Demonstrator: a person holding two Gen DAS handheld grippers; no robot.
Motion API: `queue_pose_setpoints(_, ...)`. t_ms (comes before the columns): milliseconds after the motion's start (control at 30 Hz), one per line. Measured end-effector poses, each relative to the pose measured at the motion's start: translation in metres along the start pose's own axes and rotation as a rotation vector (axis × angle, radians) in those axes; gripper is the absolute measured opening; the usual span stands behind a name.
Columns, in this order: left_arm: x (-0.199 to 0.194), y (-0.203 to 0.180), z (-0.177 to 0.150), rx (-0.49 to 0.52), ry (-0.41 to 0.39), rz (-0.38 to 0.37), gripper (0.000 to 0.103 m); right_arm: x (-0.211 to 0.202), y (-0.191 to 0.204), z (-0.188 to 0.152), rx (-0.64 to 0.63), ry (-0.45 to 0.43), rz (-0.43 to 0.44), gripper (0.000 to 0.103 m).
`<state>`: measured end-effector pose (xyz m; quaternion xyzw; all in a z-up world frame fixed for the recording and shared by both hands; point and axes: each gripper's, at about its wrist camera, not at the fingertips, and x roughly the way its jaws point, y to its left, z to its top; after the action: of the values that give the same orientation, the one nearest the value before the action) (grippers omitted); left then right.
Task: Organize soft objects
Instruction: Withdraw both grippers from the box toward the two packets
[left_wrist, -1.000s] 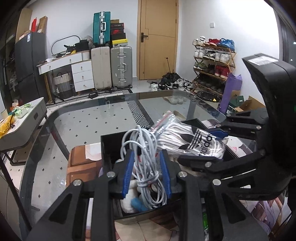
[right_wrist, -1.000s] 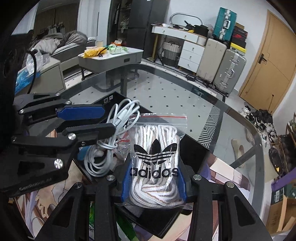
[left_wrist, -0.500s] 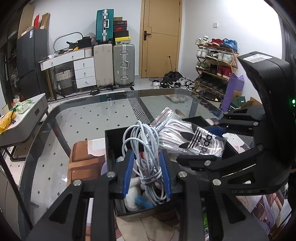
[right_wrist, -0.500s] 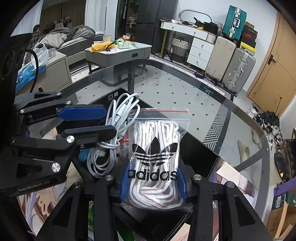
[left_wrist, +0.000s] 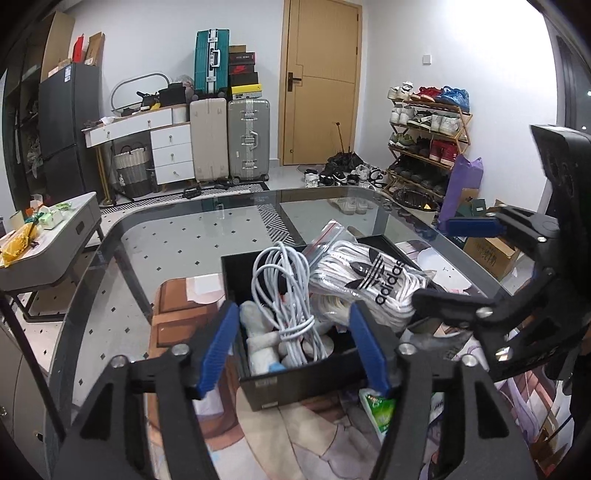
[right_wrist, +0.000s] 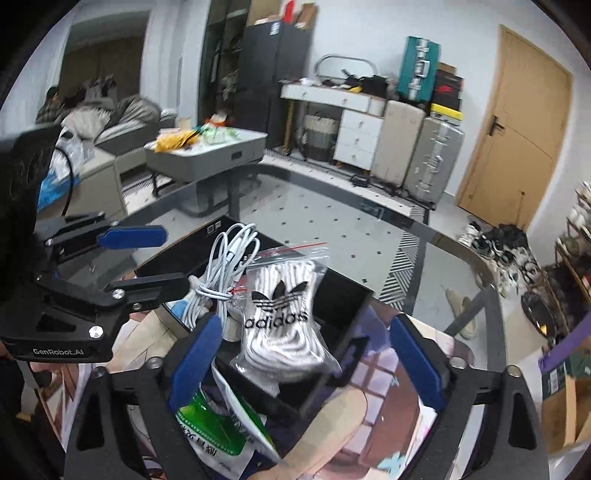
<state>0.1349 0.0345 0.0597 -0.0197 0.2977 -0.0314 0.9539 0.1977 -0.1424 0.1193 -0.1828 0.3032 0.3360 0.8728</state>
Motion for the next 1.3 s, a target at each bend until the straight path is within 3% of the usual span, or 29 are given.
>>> queue_pose_setpoints(33,-0.002,0.001,-0.001,-0.001,-0.005,0.006,0.083,-0.006,-0.002,-0.003,0.022,-0.015,-0.006,0.102)
queue_pose_setpoints(167,-0.012,0.003,-0.006,-0.015,-0.022,0.016,0.089,-0.026,-0.008,-0.010,0.085,-0.050,-0.017,0.102)
queue_pose_setpoints(233,-0.015,0.004,-0.009,-0.024,-0.022,0.025,0.103,-0.036,-0.012,-0.015,0.117,-0.057,-0.019,0.102)
queue_pose_setpoints(667,-0.033,0.003,-0.037,-0.070,-0.009,0.037,0.103,-0.062,-0.010,-0.057,0.219,-0.021,-0.018,0.102)
queue_pose_setpoints(1300,-0.016,0.010,-0.067,-0.087,0.066,0.070,0.103,-0.017,-0.005,-0.080,0.326,0.101,0.020,0.102)
